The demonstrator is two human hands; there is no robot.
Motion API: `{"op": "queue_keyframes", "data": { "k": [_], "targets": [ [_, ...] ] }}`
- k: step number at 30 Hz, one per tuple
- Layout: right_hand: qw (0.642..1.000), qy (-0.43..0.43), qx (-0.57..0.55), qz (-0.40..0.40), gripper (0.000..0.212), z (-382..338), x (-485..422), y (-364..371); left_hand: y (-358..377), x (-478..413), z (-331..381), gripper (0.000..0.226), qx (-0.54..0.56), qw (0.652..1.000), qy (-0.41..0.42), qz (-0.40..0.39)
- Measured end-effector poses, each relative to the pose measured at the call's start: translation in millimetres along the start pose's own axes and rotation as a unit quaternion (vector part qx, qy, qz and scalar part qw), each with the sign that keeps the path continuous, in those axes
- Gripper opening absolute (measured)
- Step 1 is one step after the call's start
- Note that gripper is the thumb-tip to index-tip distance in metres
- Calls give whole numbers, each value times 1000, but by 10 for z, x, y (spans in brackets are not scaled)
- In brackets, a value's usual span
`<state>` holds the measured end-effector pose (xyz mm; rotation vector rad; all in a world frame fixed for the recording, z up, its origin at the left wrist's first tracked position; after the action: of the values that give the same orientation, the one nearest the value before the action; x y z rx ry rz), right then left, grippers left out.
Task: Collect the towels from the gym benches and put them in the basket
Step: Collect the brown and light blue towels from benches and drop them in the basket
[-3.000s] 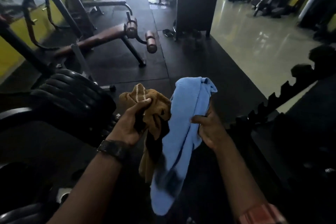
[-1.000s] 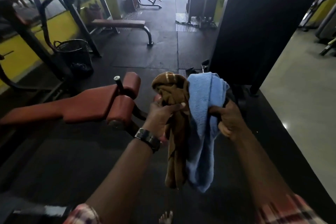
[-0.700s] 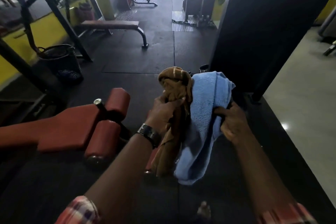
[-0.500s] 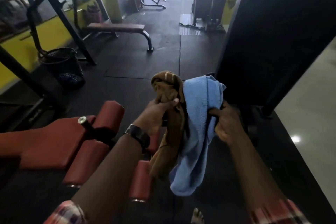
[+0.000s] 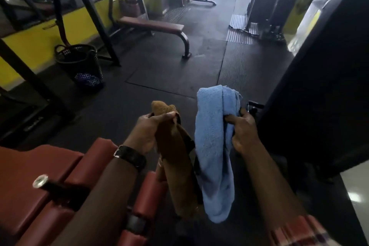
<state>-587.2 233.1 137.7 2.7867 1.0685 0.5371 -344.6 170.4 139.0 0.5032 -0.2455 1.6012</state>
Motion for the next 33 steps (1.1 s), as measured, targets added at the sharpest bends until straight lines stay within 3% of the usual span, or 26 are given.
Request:
{"op": "queue_keyframes", "data": {
  "k": [3,9,14,18,23,25,29,33],
  "targets": [
    [1000,-10,20,8,45,-78,-723,416,309,-675,170,49,22,999,-25,22],
    [999,36,17,-3,38,-280,-2017,1412,713,-1990,889,28,92,993,-75,15],
    [993,68,-39,-86,46,-337,-2763,2236,1026,-2860,1390,29,59,996,-33,51],
    [988,85,-36,-125,33,-284,-3435,2972,1143,-3570,1715,29,34,994,5,104],
    [977,108,-17,-183,26,-190,-4325,4127,1016,-4555,2256,25,77,977,35,195],
    [972,134,-5,-195,26,-184,-4603,4568,949,-4869,2447,32,67,967,47,243],
    [957,150,31,-246,25,-132,-5076,5538,830,-5502,2787,72,84,957,71,269],
    [948,153,54,-273,25,26,-5345,6364,661,-6074,2983,60,97,943,73,309]
  ]
}}
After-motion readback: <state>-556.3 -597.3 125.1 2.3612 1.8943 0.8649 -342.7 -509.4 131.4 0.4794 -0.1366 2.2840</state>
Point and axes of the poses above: each hand's wrist, its own x-axis away from the middle knuckle, its own y-axis out of the palm, z = x × y, the point moved 3 cm from there along -x, towards the middle knuckle, and after that the axes turned 15 degrees about z, right-handed, at the moved point
